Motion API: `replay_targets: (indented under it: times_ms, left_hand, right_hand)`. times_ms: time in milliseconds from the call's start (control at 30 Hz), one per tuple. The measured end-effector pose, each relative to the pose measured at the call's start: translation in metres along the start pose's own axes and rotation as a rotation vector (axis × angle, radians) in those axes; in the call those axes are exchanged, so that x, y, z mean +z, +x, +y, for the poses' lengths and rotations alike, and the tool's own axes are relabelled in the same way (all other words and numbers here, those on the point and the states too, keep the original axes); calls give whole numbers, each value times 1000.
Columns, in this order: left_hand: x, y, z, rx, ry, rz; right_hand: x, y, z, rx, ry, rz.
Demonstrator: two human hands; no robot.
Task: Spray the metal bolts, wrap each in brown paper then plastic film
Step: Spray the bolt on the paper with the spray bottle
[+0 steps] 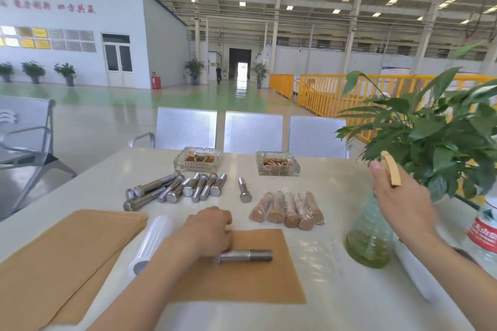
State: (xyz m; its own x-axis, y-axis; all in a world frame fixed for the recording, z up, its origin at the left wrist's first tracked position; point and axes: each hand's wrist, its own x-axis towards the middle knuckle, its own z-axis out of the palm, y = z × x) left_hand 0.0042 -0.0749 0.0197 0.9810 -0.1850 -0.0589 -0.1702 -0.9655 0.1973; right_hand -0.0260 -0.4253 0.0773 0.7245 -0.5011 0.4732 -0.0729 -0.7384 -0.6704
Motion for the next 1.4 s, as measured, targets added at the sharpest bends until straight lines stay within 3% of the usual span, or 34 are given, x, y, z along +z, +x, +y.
replay_targets:
  times_ms: [200,500,600,700,800,1033,1133,1400]
  left_hand:
    - [-5,11,-1,6,-99,-24]
    - [-2,7,2,23,-34,-46]
    - [-2,10,4,41,-13,-46]
    - [-5,10,6,86,-75,-13]
    - [-10,0,5,169,-160,42]
    - [-16,-37,7,372,51,258]
    - [-8,-50,6,443,63,272]
    - [5,-66,3,457,74,230]
  right_hand:
    - [9,11,1,41,41,70]
    - [23,-18,16,174,136,-143]
    - [21,-47,15,189,82,27]
    - [24,-91,-2,-15,195,263]
    - [42,-117,-34,-280,321,67]
    - [81,-103,-82,-695,-63,-711]
    - [84,-104,-85,-779,-149,-777]
    - [81,-124,-49,-906,-144,-692]
